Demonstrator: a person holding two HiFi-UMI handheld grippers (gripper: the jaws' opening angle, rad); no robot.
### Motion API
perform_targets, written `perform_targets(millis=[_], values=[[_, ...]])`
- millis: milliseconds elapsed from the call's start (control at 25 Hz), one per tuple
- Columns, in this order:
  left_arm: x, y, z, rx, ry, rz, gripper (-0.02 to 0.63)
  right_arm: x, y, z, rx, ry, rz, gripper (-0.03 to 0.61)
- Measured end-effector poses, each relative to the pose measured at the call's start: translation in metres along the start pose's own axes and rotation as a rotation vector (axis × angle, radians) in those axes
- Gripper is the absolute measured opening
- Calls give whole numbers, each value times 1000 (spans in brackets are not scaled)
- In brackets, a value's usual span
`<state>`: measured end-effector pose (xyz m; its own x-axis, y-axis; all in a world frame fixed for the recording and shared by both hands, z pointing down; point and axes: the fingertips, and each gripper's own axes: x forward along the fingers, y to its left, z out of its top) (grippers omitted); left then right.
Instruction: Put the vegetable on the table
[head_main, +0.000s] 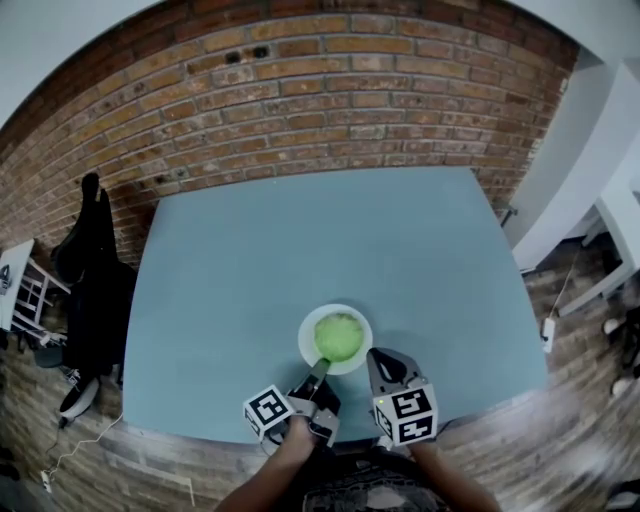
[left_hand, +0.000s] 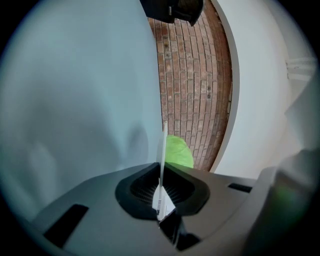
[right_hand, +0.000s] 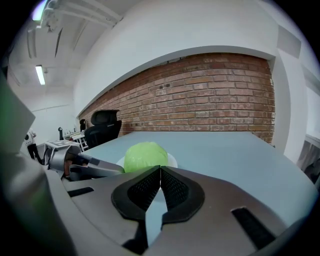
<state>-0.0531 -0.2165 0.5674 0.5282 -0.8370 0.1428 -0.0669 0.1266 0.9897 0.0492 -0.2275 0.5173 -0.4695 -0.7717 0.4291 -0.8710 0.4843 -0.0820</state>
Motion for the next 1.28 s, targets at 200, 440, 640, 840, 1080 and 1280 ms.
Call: perform_targets(millis=[200,440,640,840,1080,1280], values=[[7,13,-2,-10,-17,41,15,2,-9,-10,-6,29,27,8],[14,23,-5,0,-22,77,17,0,-16,-19,8,40,44,8],[24,30,-10,6,-12,94,18,1,-24,-21,24,40,43,9],[34,32,-16,8,4,111,20,-1,-30,-24,32,39,38,9],[41,34,-19,15,22,121,23,-5,-37,-31,53,44,24,8],[41,35,-18,10,32,147,23,-7,-40,-35,62,52,16,9]])
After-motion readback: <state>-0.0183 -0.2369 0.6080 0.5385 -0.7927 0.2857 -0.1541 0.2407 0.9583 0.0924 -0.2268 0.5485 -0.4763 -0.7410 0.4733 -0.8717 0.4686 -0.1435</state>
